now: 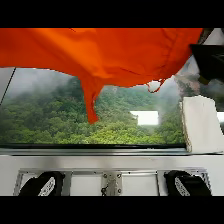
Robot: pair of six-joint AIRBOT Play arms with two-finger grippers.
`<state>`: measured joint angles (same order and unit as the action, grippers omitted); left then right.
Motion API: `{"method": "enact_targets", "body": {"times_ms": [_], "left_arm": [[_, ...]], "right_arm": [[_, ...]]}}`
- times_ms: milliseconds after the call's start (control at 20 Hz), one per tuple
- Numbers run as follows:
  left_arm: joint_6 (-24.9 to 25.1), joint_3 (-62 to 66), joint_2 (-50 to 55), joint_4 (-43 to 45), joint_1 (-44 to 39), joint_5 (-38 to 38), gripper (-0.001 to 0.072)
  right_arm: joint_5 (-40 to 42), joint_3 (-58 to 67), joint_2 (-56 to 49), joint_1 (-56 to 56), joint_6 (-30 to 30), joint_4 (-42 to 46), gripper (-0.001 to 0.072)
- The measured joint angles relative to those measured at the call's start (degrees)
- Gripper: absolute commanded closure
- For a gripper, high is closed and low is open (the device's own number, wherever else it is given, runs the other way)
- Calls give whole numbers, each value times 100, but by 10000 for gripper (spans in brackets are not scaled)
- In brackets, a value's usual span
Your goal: Fold the clothes and pants, and hang the long-sleeved shirts on hangers.
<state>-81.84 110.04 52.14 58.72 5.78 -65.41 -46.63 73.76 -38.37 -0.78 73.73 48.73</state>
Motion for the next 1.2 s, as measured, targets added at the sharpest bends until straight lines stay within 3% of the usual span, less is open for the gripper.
{"method": "enact_targets", "body": {"times_ms": [250, 450, 750, 1000, 1050, 1100, 1150, 1200], "left_arm": [[-13, 166, -927, 15, 7, 382, 702], [-26, 192, -960, 13, 7, 518, 702], [-127, -372, 531, 24, -160, 345, 702], [-151, -938, 2400, 24, -671, 896, 701], [-151, -894, 2778, 24, -754, 975, 589], [-151, -793, 3104, 20, -802, 1014, 237], [-153, -651, 3427, 15, -828, 1001, 120], [-179, -498, 3696, 15, -817, 935, 121]], "right_arm": [[-214, 96, 706, 0, 459, 17, 705], [-654, 109, 866, 0, 966, 15, 706], [-1665, -184, 46, 11, 1768, 560, 705], [-1526, -415, -1665, 11, 1941, 1499, 704], [-1351, -415, -2055, 11, 1956, 1567, 701], [-1143, -389, -2417, 11, 1980, 1602, 616], [-907, -350, -2719, 11, 2000, 1604, 314], [-682, -306, -3001, 0, 2000, 1613, 121]]}}
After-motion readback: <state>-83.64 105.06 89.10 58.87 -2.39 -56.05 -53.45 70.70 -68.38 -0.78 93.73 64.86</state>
